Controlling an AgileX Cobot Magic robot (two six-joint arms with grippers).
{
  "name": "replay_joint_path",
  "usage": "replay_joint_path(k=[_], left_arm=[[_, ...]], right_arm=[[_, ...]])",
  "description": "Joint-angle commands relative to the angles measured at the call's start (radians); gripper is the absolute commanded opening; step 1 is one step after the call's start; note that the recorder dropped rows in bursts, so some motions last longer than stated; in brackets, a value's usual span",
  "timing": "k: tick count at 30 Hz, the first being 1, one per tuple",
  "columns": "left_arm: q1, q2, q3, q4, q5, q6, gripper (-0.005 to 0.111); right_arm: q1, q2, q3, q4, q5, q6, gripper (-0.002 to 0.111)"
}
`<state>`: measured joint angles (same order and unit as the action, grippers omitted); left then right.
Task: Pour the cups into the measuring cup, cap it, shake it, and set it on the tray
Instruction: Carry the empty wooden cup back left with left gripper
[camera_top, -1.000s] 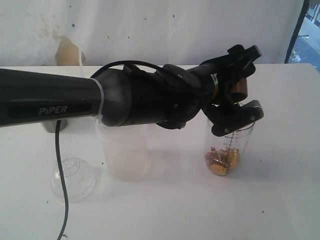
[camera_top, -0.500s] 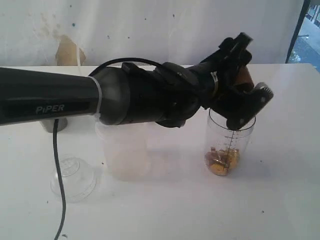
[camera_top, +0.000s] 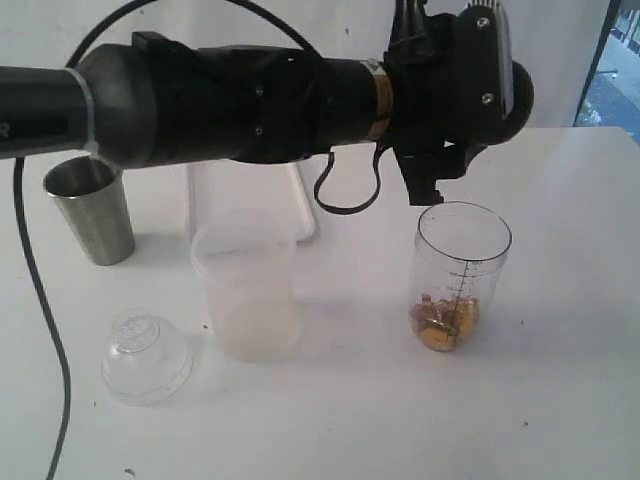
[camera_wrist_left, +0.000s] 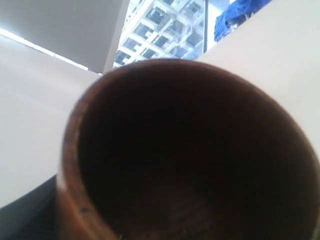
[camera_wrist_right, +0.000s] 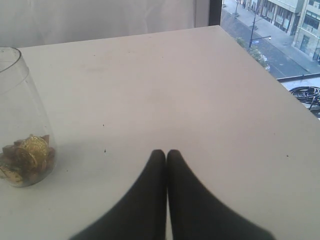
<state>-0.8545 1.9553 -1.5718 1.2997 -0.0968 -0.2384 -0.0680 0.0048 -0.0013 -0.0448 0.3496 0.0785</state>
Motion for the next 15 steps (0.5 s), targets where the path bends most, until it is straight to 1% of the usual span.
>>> replay_joint_path(k=[1,8,15], left_arm=[[0.015,-0.023,0.054,-0.019,-0.142,-0.022,0.0],[0.015,-0.025,0.122,-0.002,-0.182,-0.008,0.0],[0.015,-0.049,0.176,0.017,-0.233,0.232,0.0]], right_arm=[[0.003,-0.005,0.001,-0.003,-0.005,0.004,0.0],[0.003,-0.005,0.001,-0.003,-0.005,0.004,0.0],[0.003,-0.005,0.001,-0.003,-0.005,0.004,0.0]])
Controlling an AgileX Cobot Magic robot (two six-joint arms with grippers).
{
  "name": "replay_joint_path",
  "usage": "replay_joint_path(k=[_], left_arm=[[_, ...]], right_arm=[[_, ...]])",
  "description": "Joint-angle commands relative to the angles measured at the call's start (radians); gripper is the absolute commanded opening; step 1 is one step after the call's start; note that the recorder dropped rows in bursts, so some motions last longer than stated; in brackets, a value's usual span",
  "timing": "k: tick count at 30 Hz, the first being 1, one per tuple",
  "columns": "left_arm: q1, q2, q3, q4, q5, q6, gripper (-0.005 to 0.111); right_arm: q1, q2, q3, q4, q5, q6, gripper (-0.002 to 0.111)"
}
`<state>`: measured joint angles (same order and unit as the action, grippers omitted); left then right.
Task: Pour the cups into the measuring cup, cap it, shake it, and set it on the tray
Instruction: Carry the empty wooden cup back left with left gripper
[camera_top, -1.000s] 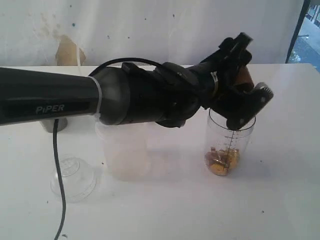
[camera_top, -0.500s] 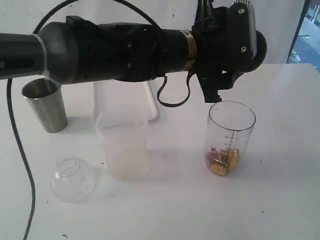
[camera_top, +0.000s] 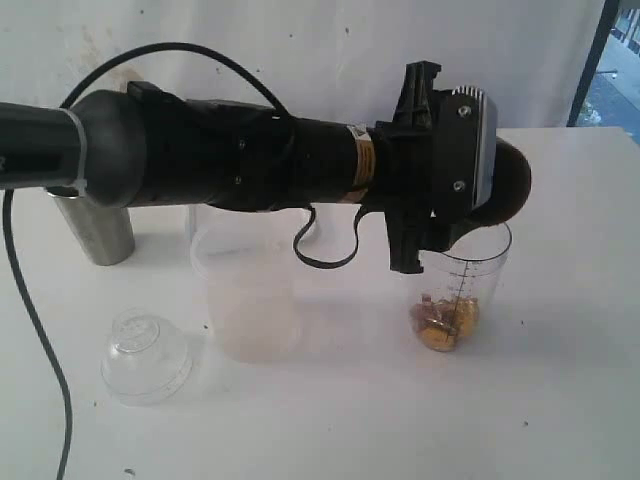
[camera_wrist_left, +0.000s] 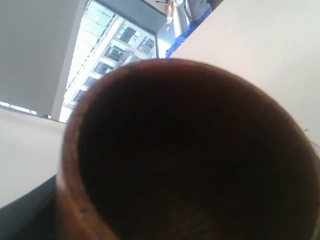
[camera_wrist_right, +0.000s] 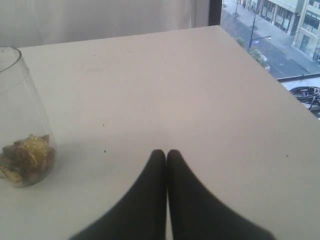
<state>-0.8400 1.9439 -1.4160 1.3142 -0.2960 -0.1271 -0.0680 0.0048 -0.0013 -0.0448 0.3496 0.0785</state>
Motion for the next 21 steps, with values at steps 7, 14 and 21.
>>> replay_joint_path(k=[7,14,21], left_arm=[[0.0,-0.064,0.031,-0.018,-0.03,0.187,0.0],[0.0,-0.15,0.053,-0.076,0.019,-0.175,0.0],[0.002,-0.337,0.21,-0.076,0.072,-0.47,0.0]], right_arm=[[0.003,-0.005,0.001,-0.003,-0.005,0.004,0.0],[0.003,-0.005,0.001,-0.003,-0.005,0.004,0.0],[0.003,-0.005,0.001,-0.003,-0.005,0.004,0.0]])
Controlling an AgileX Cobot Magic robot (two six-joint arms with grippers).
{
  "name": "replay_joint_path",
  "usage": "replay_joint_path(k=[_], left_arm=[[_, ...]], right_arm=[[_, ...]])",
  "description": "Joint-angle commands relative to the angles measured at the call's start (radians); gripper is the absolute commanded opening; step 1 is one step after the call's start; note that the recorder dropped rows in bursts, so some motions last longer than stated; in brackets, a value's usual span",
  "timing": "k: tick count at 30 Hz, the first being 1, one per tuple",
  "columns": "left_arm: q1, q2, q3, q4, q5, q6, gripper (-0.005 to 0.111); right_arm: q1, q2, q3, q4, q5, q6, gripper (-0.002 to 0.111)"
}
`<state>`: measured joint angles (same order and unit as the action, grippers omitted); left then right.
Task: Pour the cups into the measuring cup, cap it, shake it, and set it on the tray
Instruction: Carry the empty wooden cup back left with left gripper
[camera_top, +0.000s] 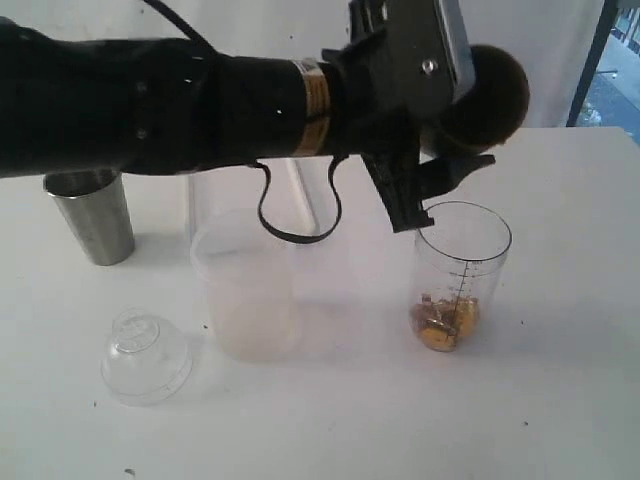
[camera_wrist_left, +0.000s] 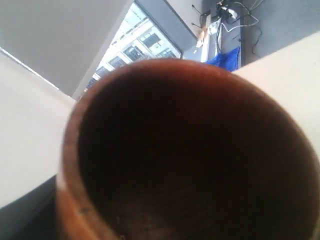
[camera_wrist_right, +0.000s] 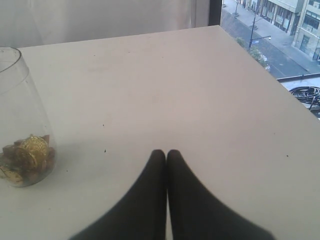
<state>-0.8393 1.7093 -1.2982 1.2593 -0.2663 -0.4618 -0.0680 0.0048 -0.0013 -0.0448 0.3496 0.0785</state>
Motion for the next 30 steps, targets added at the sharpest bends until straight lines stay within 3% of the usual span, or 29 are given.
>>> replay_joint_path(k=[1,4,7,9,12,20,22,26,30], left_arm=[[0.001,-0.128,0.131,-0.021,0.044,-0.145,0.0],[0.001,-0.205,0.23,-0.04,0.081,-0.171,0.0],[0.007,-0.285,0.288,-0.111,0.266,-0.173,0.0],[0.044,-0.338,0.309,-0.178,0.381,-0.173,0.0],[0.146,-0.406,0.344,-0.242,0.38,-0.173,0.0],[0.64,-0.483,0.441,-0.272,0.217,-0.395,0.0],[0.79,-0.469,0.473,-0.322,0.067,-0.425,0.0],[1.019,-0.421,0.538,-0.592,-0.182,-0.341,0.0],[1.13,-0.332,0.565,-0.978,-0.251,-0.003,0.0]], right_arm=[[0.003,-0.005,0.001,-0.003,-0.005,0.004,0.0],[0.003,-0.005,0.001,-0.003,-0.005,0.004,0.0],[0.003,-0.005,0.001,-0.003,-0.005,0.004,0.0],[0.003,-0.005,0.001,-0.003,-0.005,0.004,0.0],[0.003,-0.005,0.001,-0.003,-0.005,0.004,0.0],[0.003,-0.005,0.001,-0.003,-0.005,0.004,0.0],[0.003,-0.005,0.001,-0.003,-0.005,0.004,0.0],[0.003,-0.005,0.001,-0.003,-0.005,0.004,0.0],[0.003,-0.005,0.001,-0.003,-0.005,0.004,0.0]])
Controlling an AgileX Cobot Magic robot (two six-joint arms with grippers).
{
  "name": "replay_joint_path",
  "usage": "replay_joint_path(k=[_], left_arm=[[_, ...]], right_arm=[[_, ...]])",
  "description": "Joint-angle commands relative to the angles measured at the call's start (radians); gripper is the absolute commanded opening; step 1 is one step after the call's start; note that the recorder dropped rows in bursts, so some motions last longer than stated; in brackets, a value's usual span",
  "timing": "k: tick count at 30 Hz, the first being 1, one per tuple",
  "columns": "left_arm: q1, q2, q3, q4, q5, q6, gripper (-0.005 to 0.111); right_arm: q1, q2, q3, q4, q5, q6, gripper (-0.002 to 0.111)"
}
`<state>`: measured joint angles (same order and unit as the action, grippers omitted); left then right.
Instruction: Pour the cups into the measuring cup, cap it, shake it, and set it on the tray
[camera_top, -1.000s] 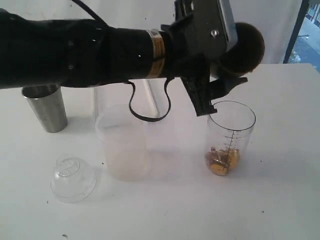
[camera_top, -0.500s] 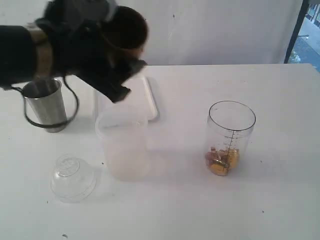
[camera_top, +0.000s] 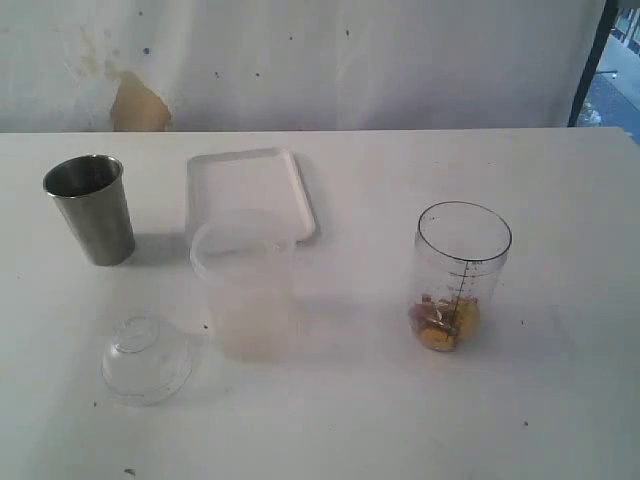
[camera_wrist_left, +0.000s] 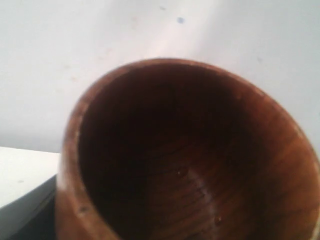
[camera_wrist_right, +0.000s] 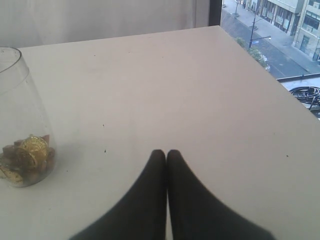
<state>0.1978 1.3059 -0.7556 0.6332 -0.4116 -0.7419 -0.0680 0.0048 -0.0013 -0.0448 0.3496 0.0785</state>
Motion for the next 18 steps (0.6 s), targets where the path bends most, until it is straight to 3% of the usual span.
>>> replay_joint_path(k=[1,7,10,18], left_arm=[[0.103,0.105,0.027,-0.427,-0.13,0.344,0.0],[0.105,0.37,-0.003,-0.454,-0.325,0.567,0.0],[0.11,0.479,-0.038,-0.467,-0.285,0.679,0.0],[0.143,0.719,-0.152,-0.424,-0.215,0.645,0.0]], right_arm=[[0.003,-0.005,0.001,-0.003,-0.005,0.004,0.0],[0.003,-0.005,0.001,-0.003,-0.005,0.004,0.0],[0.003,-0.005,0.001,-0.003,-0.005,0.004,0.0],[0.003,-0.005,0.001,-0.003,-0.005,0.004,0.0]])
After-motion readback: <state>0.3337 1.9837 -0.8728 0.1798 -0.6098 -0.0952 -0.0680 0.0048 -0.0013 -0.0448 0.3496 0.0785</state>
